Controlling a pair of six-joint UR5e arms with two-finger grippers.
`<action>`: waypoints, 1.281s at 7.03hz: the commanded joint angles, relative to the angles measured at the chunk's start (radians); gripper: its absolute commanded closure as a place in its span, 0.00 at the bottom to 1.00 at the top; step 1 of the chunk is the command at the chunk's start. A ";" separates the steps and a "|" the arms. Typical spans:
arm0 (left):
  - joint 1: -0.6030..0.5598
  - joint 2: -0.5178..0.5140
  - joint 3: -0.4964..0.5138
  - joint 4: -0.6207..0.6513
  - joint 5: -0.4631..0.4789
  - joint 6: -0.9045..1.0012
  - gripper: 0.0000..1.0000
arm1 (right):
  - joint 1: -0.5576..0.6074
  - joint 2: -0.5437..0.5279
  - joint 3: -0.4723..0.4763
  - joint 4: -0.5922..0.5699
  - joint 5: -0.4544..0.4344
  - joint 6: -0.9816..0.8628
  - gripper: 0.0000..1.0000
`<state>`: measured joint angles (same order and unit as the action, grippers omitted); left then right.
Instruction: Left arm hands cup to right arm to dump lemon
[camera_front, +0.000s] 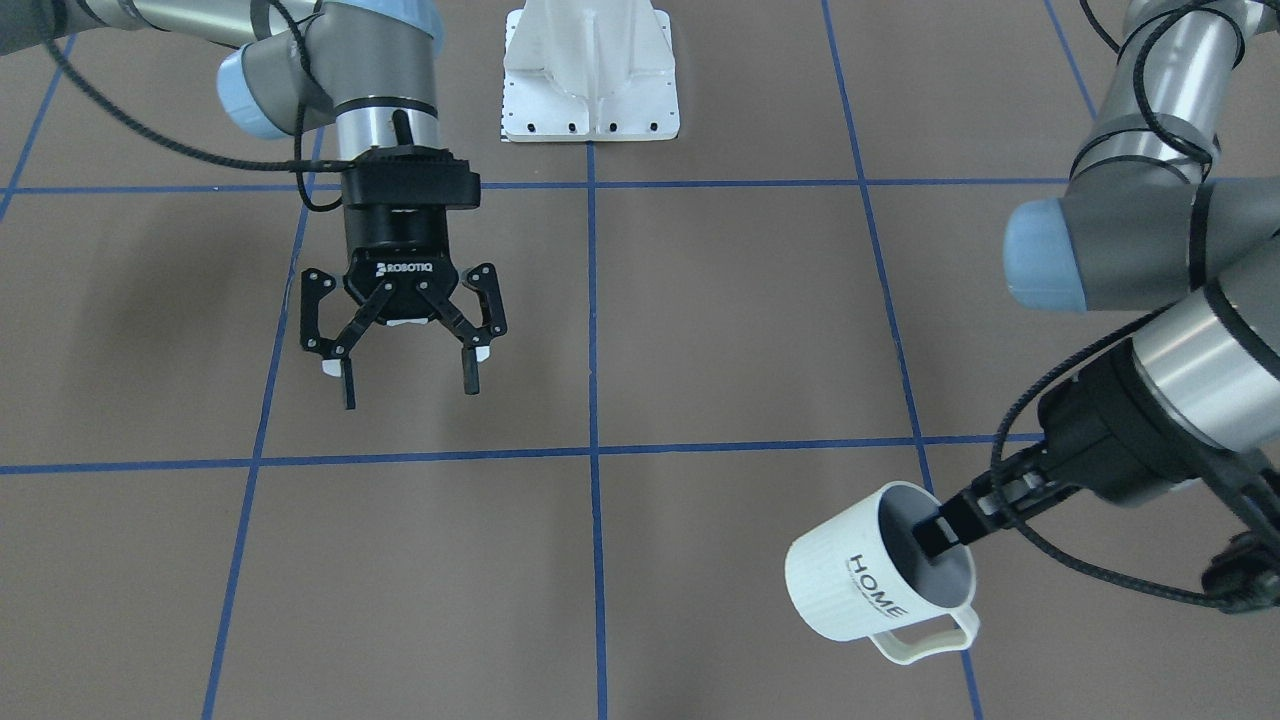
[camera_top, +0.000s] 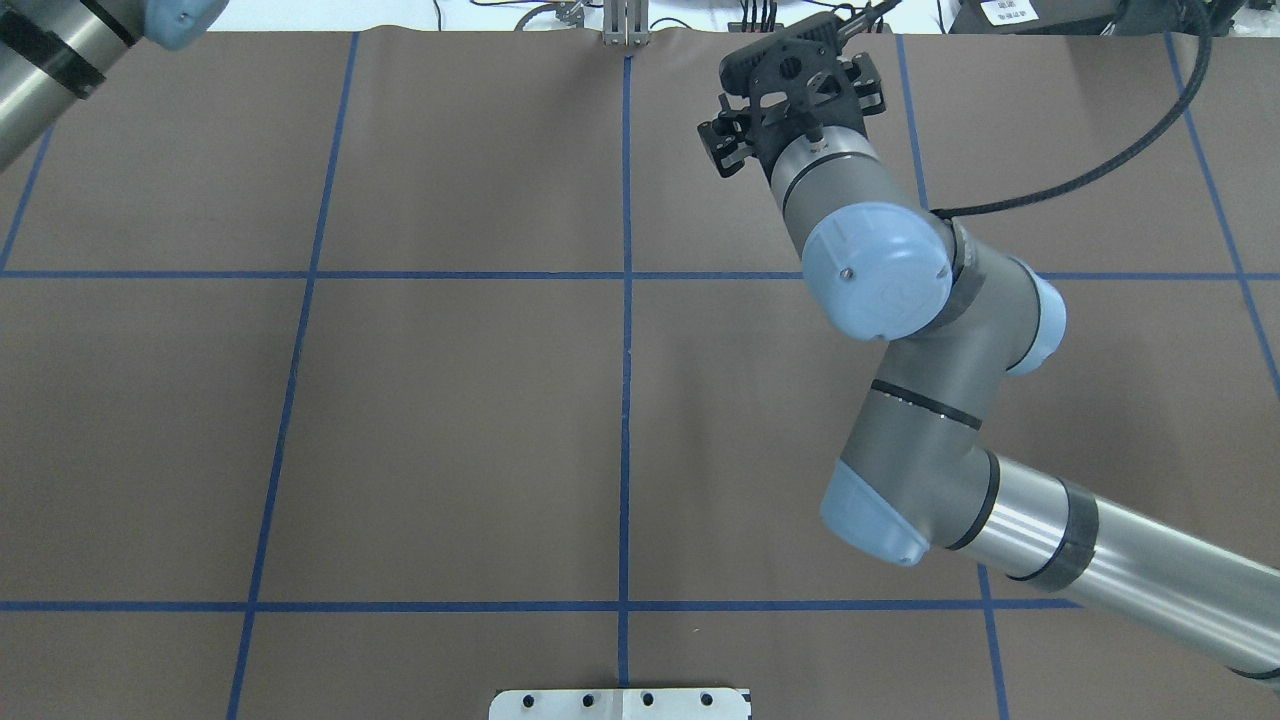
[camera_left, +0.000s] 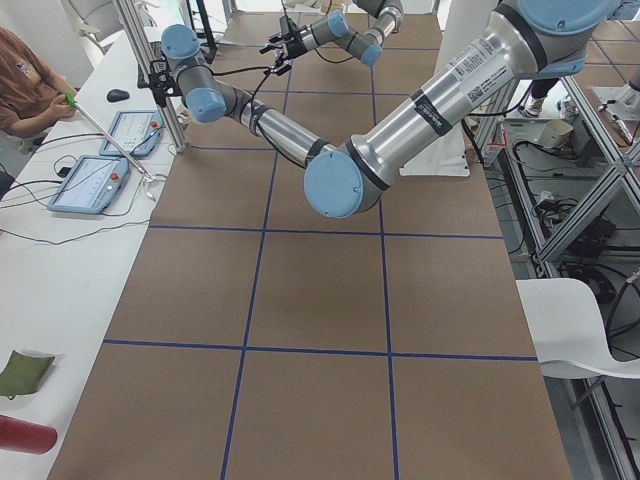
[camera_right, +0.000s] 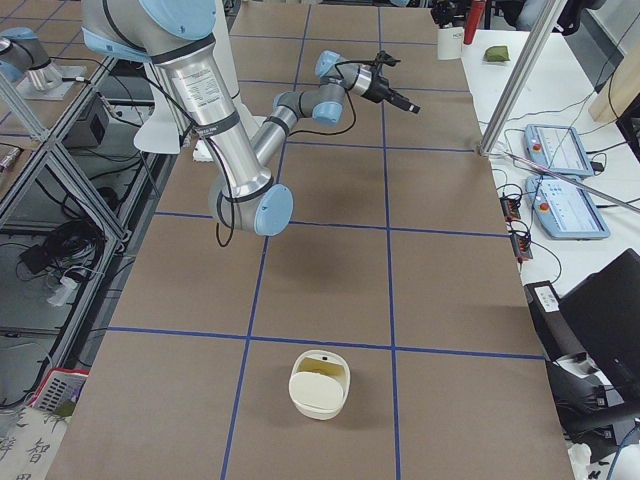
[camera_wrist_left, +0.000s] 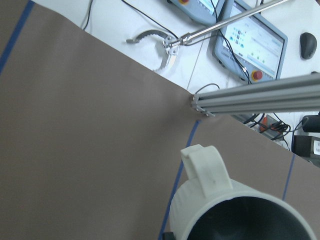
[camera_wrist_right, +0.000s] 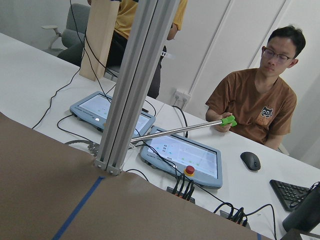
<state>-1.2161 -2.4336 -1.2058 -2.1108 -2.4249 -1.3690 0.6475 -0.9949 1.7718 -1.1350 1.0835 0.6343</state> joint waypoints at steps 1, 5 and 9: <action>-0.051 0.063 -0.006 0.017 0.040 0.112 1.00 | 0.201 -0.007 -0.005 -0.014 0.369 0.069 0.00; -0.063 0.201 -0.198 0.411 0.133 0.532 1.00 | 0.418 -0.082 -0.005 -0.028 0.842 0.079 0.00; -0.040 0.491 -0.438 0.532 0.205 0.703 1.00 | 0.570 -0.232 0.043 -0.142 1.156 0.065 0.01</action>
<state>-1.2613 -2.0205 -1.5895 -1.5867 -2.2257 -0.6945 1.1723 -1.1861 1.7868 -1.2131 2.1543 0.7080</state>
